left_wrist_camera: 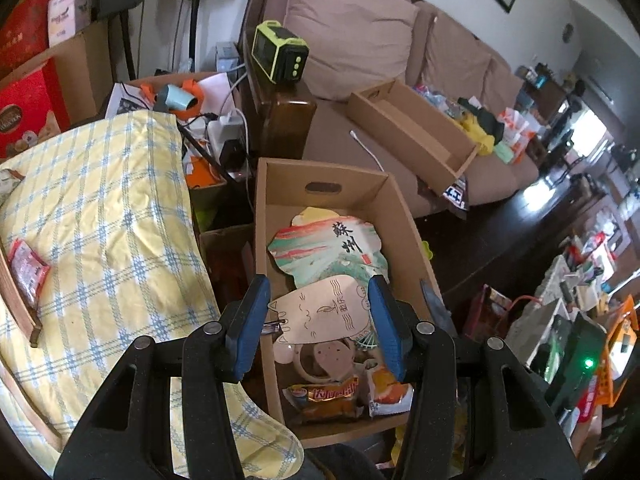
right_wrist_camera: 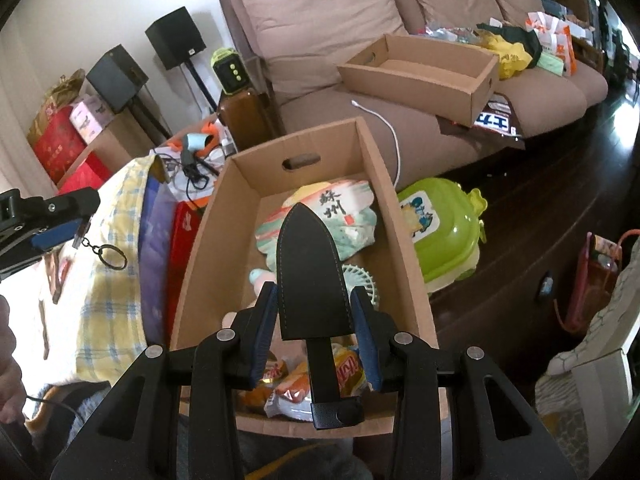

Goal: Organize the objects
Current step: 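Carry the paper tag and black sheath over the cardboard box with both tools, then lower the black sheath into the box and open the right gripper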

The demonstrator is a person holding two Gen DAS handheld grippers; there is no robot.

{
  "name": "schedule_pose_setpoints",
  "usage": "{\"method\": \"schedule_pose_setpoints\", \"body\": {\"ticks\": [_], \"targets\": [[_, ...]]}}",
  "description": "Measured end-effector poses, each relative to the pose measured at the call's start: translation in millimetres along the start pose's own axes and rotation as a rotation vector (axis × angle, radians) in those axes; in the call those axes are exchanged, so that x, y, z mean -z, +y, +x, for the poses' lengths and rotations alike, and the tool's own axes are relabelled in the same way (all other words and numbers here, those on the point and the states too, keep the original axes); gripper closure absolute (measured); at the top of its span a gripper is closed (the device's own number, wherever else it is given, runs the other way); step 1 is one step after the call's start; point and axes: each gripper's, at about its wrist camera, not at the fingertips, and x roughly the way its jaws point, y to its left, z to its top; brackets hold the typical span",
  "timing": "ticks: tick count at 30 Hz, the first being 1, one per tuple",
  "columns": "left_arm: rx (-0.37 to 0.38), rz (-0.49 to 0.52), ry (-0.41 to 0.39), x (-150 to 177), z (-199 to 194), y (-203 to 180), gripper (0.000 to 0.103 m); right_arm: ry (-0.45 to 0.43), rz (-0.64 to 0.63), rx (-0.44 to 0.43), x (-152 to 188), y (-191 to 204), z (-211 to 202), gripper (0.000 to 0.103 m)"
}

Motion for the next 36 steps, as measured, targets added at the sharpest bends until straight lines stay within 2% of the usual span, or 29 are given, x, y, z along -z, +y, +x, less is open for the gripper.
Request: {"method": "schedule_pose_setpoints", "body": {"ticks": [3, 17, 36], "targets": [[0.002, 0.017, 0.025, 3.5, 3.0, -0.9, 0.055, 0.015, -0.001, -0.002, 1.3, -0.2, 3.4, 0.065], [0.013, 0.042, 0.039, 2.2, 4.2, -9.3, 0.055, 0.100, -0.035, 0.012, 7.6, 3.6, 20.2, 0.065], [0.020, 0.037, 0.042, 4.1, 4.0, -9.5, 0.055, 0.104, -0.037, 0.012, 9.5, 5.2, 22.5, 0.065]]}}
